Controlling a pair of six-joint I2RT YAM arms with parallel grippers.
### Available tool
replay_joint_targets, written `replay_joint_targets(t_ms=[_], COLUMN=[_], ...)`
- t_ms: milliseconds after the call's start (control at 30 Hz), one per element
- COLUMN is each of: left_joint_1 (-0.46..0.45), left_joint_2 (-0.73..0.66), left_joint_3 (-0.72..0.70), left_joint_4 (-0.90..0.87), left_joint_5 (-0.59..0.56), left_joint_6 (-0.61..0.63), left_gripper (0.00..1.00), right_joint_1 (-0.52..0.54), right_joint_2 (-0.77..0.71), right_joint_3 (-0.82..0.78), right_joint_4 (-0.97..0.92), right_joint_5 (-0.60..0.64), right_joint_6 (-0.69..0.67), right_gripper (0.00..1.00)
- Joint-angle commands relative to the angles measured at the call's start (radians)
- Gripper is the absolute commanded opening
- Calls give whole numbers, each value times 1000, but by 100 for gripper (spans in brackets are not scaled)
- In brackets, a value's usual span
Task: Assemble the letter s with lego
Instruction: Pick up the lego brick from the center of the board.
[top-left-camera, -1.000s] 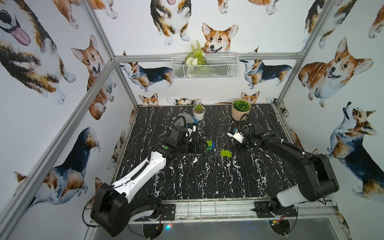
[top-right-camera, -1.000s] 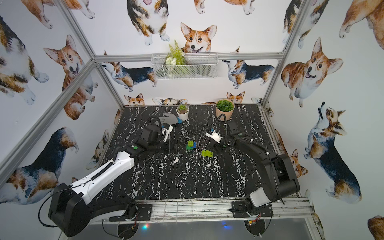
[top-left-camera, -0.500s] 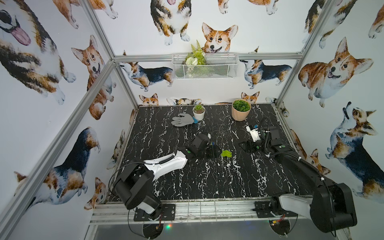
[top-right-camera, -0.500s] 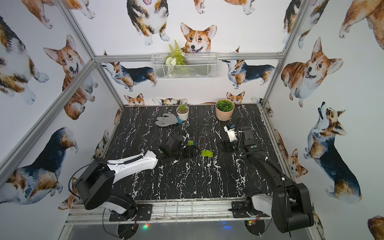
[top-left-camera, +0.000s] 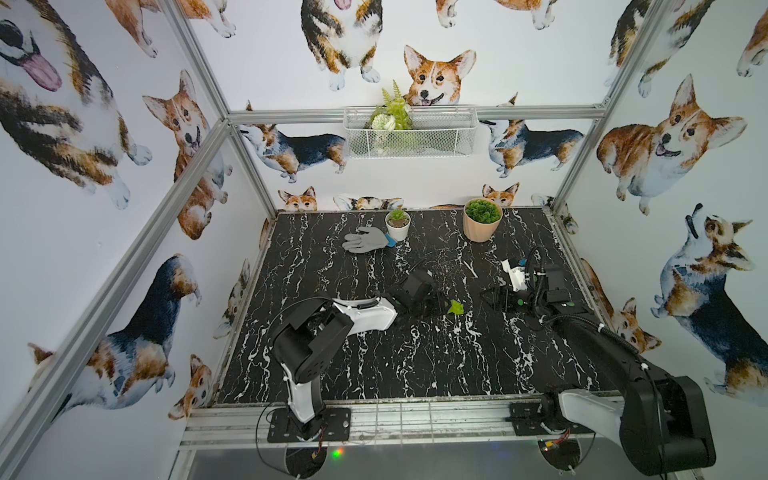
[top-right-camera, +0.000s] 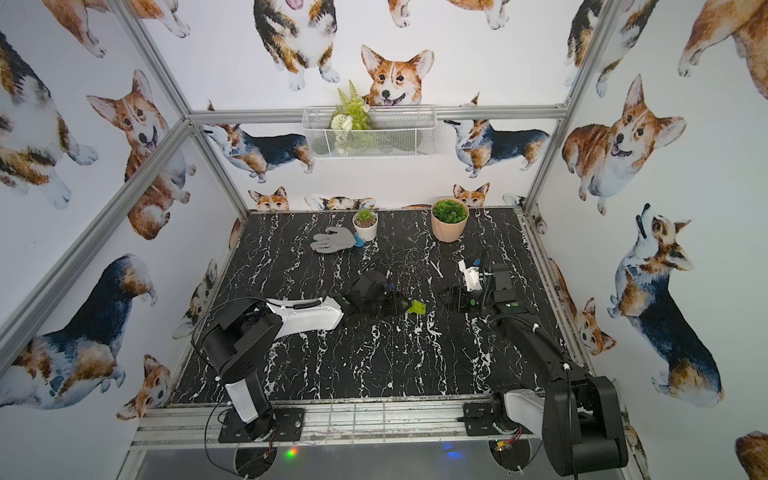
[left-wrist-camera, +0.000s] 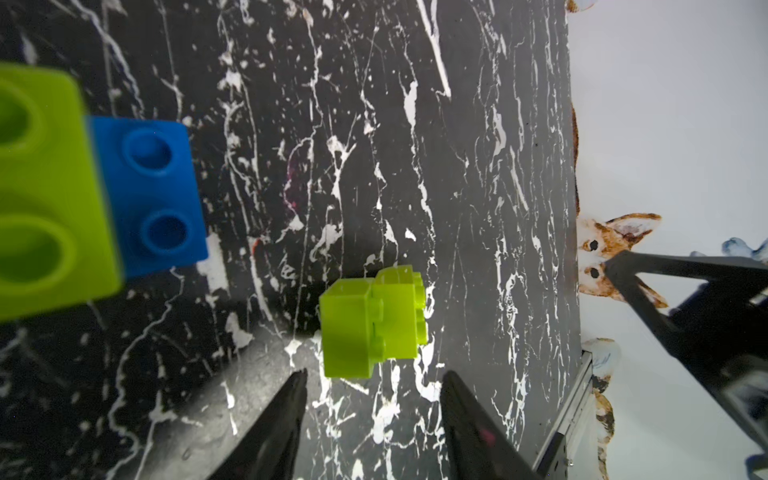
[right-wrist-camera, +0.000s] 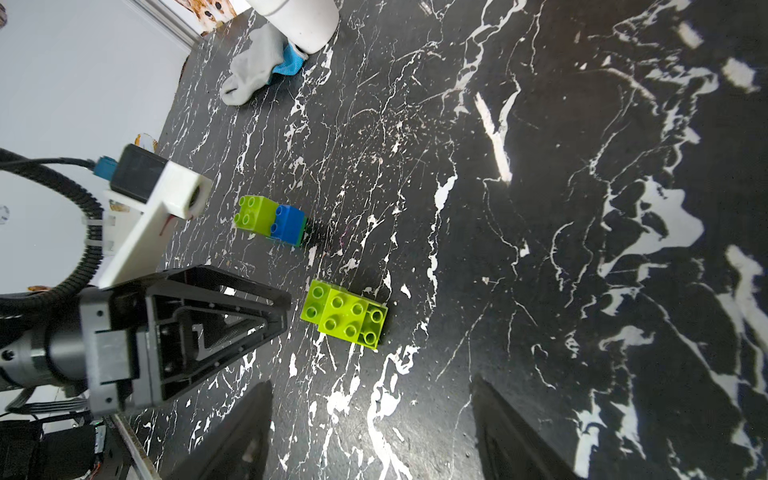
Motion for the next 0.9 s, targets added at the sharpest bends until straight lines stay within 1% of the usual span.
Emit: replay_joint_targets(t_ms=[0, 233, 633, 867], left_joint_1=[0, 5, 12, 15], left_joint_2=[21, 43, 75, 83], left_joint_3=[10, 12, 23, 26], left_joint_4=[45, 62, 86, 94], left_joint_5=[6, 19, 33, 46], left_joint_6=[-8, -8, -8, -8], left_gripper=[49, 43, 36, 27], right_joint_1=[-2, -2, -1, -2], right_joint_2=[-3, 4, 9, 11], right_joint_3=[-1, 5, 5, 6], right_joint_4=[33, 38, 39, 42], right_joint_5=[-17, -26, -40, -46], right_joint_6=[13, 13, 11, 14], right_gripper=[77, 77, 79, 80])
